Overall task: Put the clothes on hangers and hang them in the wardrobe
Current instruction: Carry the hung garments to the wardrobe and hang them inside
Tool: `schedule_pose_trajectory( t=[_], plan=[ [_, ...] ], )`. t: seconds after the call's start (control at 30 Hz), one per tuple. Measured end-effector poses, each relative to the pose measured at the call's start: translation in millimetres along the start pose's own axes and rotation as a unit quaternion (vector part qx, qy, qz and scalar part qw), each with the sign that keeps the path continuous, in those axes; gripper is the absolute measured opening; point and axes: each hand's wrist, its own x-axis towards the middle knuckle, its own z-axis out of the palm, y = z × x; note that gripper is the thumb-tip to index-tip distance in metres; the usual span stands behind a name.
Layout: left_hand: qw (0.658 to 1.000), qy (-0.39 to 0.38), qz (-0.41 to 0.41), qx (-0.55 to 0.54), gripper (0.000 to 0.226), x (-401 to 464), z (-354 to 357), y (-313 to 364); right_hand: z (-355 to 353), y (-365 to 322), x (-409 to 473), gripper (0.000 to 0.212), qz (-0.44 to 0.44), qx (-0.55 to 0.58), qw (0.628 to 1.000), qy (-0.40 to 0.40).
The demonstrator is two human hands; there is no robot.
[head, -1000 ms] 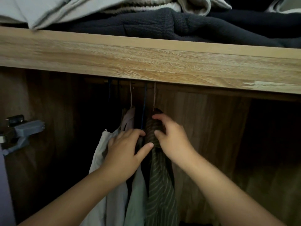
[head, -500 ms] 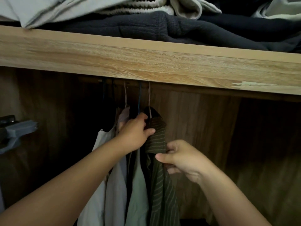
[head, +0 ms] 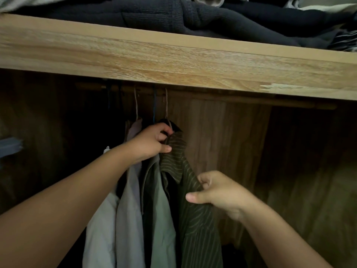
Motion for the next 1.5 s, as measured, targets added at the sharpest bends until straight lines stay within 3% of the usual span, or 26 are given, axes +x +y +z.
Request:
schedule_pose_trajectory(
  t=[0.07,0.13,0.33,0.4,0.5,0.53,0.57,0.63,0.67,0.7,0.73,0.77,0.8,0.87,0.9,0.97,1.03,1.1,1.2,1.3,1.5],
  plan=[
    [1.000,-0.011,0.007,-0.001,0.032,1,-2,-2,-12,-5,-5,0.027,0.044,0.182,0.979,-0.078],
    [1.000,-0.014,0.012,-0.006,0.034,3,-2,-3,-17,-13,-10,0.015,0.063,0.253,0.963,-0.072],
    [0.999,-0.002,0.045,0.011,0.036,6,2,-4,2,-25,-6,0.021,0.041,0.078,0.994,0.057],
    [0.999,-0.006,0.051,0.008,0.035,4,2,-6,6,-26,-2,0.022,0.066,0.118,0.990,0.041],
    [0.998,-0.018,0.051,0.022,0.034,1,1,-7,3,-31,0,0.055,0.126,0.186,0.974,-0.010],
    [0.998,-0.024,0.048,0.029,0.033,2,0,-8,1,-36,-1,0.052,0.122,0.182,0.976,-0.005],
    [0.998,-0.024,0.042,0.040,0.034,4,-1,-9,-3,-40,-2,0.038,0.097,0.150,0.983,0.032],
    [0.995,0.033,0.043,0.081,0.034,8,1,-10,-9,-43,-3,0.019,-0.003,-0.030,0.979,0.202],
    [0.988,0.088,0.054,0.112,0.031,9,3,-8,-7,-44,-5,0.019,-0.063,-0.170,0.939,0.293],
    [0.972,0.149,0.063,0.168,0.028,8,7,-5,-1,-44,-9,0.020,-0.140,-0.309,0.867,0.366],
    [0.942,0.196,0.075,0.261,0.030,7,12,-2,8,-41,-13,0.023,-0.213,-0.409,0.791,0.401],
    [0.905,0.204,0.080,0.365,0.037,6,18,-2,20,-39,-17,0.028,-0.259,-0.460,0.748,0.401],
    [0.871,0.177,0.072,0.452,0.041,6,23,-4,30,-36,-20,0.029,-0.264,-0.477,0.754,0.366],
    [0.817,0.100,0.029,0.568,0.042,5,27,-4,36,-33,-20,0.025,-0.220,-0.412,0.826,0.316],
    [0.807,0.092,0.011,0.583,0.042,4,26,-3,35,-31,-20,0.026,-0.184,-0.366,0.861,0.302],
    [0.829,0.151,-0.001,0.538,0.039,1,19,3,37,-27,-16,0.026,-0.147,-0.333,0.880,0.306],
    [0.892,0.224,0.009,0.391,0.034,-3,19,7,47,-24,-14,0.029,-0.153,-0.350,0.869,0.315],
    [0.932,0.163,-0.004,0.324,0.044,-9,24,10,61,-19,-10,0.031,-0.177,-0.340,0.878,0.287],
    [0.918,0.072,-0.035,0.387,0.048,-14,15,6,76,-13,-5,0.044,-0.172,-0.278,0.929,0.174],
    [0.878,0.095,-0.012,0.469,0.060,-22,-4,0,83,-2,-4,0.058,-0.157,-0.252,0.951,0.091],
    [0.918,0.083,0.046,0.385,0.056,-55,2,-6,78,21,-12,0.056,-0.136,-0.185,0.970,0.078]
  ],
)
